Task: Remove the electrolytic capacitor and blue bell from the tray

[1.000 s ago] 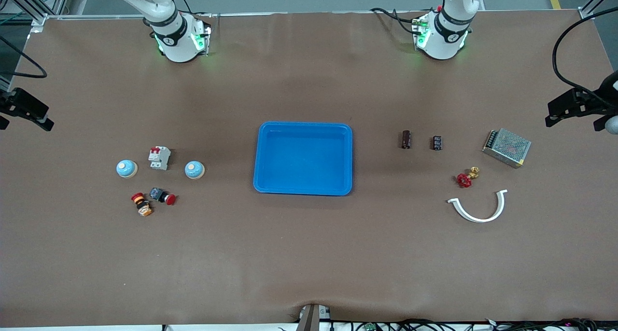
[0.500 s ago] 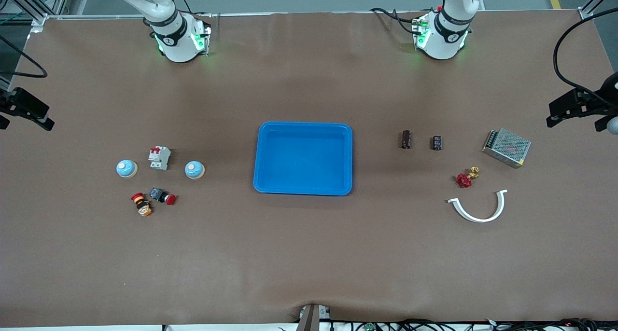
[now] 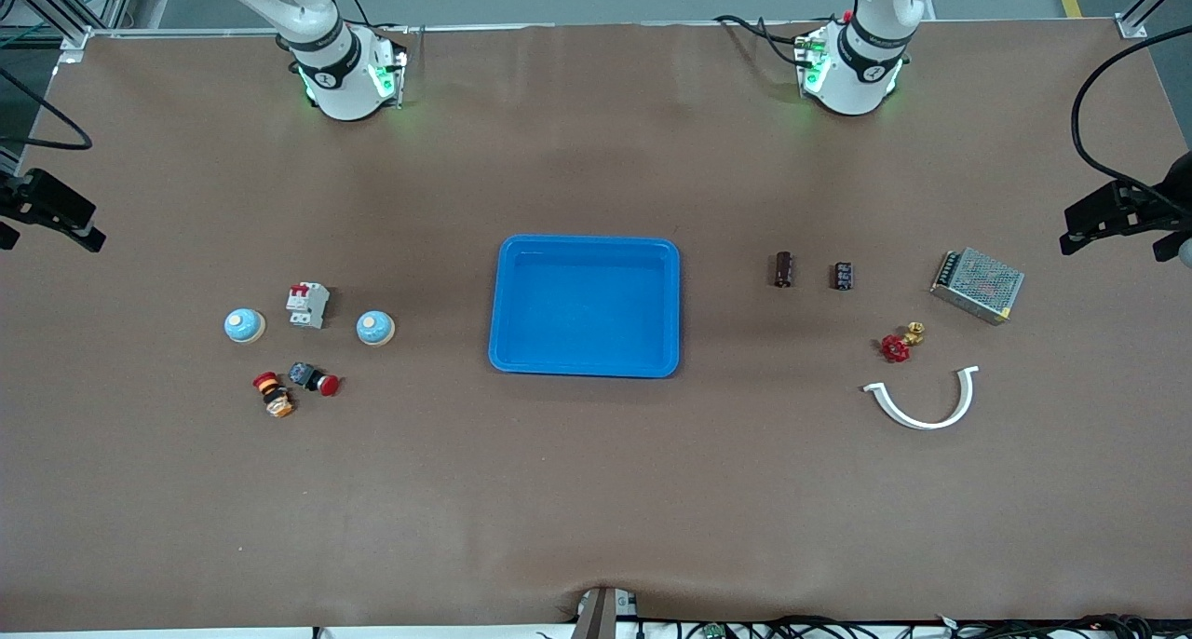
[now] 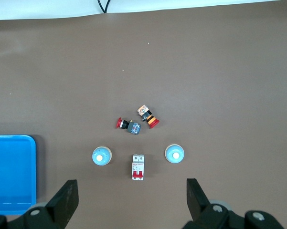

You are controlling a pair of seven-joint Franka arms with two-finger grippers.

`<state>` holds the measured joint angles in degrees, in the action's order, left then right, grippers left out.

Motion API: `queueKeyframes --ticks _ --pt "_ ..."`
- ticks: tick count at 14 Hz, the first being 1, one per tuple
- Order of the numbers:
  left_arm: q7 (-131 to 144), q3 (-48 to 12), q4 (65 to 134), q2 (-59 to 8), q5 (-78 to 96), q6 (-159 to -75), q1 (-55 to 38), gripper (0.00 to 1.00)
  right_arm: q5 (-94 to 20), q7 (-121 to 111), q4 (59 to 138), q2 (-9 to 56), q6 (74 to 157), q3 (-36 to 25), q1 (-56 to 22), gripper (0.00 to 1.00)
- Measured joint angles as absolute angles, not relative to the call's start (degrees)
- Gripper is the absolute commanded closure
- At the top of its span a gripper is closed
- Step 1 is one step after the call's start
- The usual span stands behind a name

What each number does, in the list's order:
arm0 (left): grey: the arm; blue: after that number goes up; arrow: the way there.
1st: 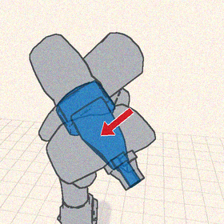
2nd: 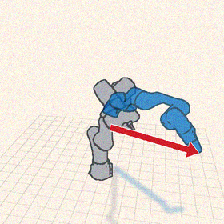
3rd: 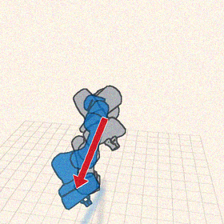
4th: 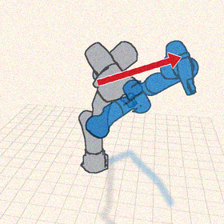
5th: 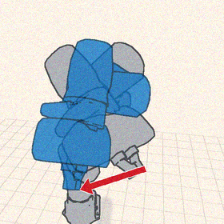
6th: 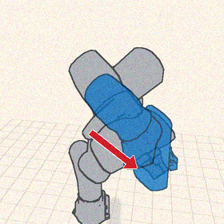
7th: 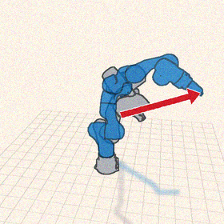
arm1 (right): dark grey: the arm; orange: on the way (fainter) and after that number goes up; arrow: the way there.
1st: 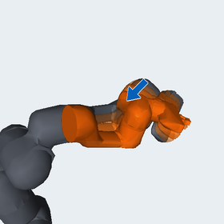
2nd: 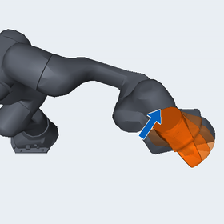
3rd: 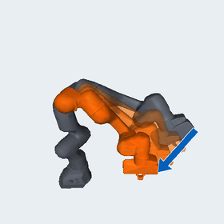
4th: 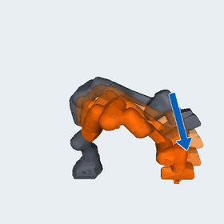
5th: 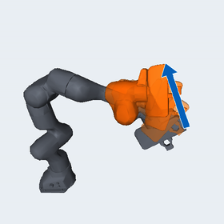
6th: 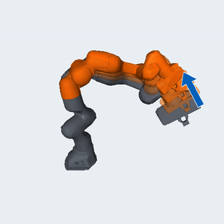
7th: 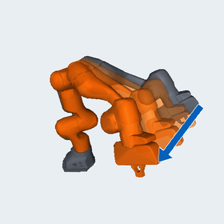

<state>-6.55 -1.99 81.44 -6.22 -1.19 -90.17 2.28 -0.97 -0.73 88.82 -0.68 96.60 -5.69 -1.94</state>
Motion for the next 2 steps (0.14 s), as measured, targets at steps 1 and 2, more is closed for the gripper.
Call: queueKeyframes --ticks 1,2 --pt "-6.6 -2.0 81.4 -6.3 -1.2 -90.2 2.3 0.0 -1.0 -0.7 88.8 -0.7 96.6 -5.7 -1.9 0.0" --pt "-6.6 -2.0 81.4 -6.3 -1.2 -90.2 2.4 0.0 -1.0 -0.7 88.8 -0.7 96.6 -5.7 -1.9 0.0"
